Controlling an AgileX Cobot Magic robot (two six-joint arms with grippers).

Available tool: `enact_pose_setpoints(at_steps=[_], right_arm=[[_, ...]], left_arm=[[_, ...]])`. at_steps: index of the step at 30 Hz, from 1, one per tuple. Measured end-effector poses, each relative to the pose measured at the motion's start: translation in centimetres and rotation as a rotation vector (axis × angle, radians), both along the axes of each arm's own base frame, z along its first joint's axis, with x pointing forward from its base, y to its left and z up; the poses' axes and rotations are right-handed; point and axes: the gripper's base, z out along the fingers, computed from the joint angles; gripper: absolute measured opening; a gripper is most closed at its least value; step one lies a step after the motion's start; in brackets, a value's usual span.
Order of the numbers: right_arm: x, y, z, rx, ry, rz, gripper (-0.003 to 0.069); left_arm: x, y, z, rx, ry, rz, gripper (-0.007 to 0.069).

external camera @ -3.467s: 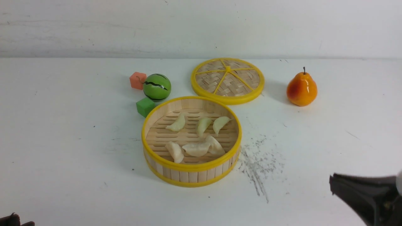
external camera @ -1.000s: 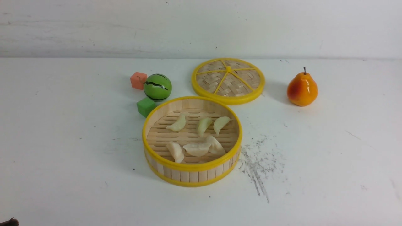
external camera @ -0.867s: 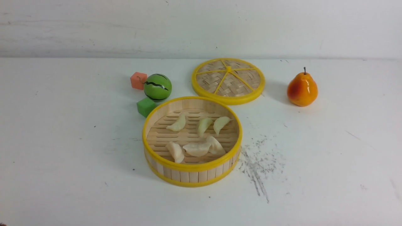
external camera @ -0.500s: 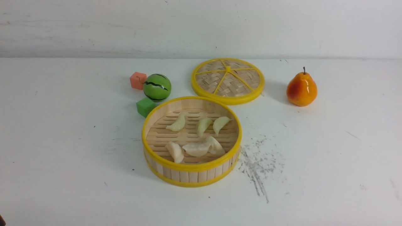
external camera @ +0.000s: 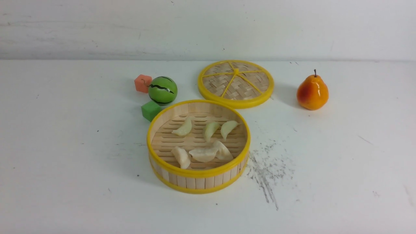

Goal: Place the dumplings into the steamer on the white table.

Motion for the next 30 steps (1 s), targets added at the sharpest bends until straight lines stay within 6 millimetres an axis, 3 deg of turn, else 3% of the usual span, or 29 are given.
enact_pose_setpoints(at_steps=[30], right_arm=[[0.0, 0.0, 0.0, 0.0, 0.0, 0.0, 0.0113]], left_arm=[[0.0, 0.0, 0.0, -0.001, 0.0, 0.0, -0.0013]])
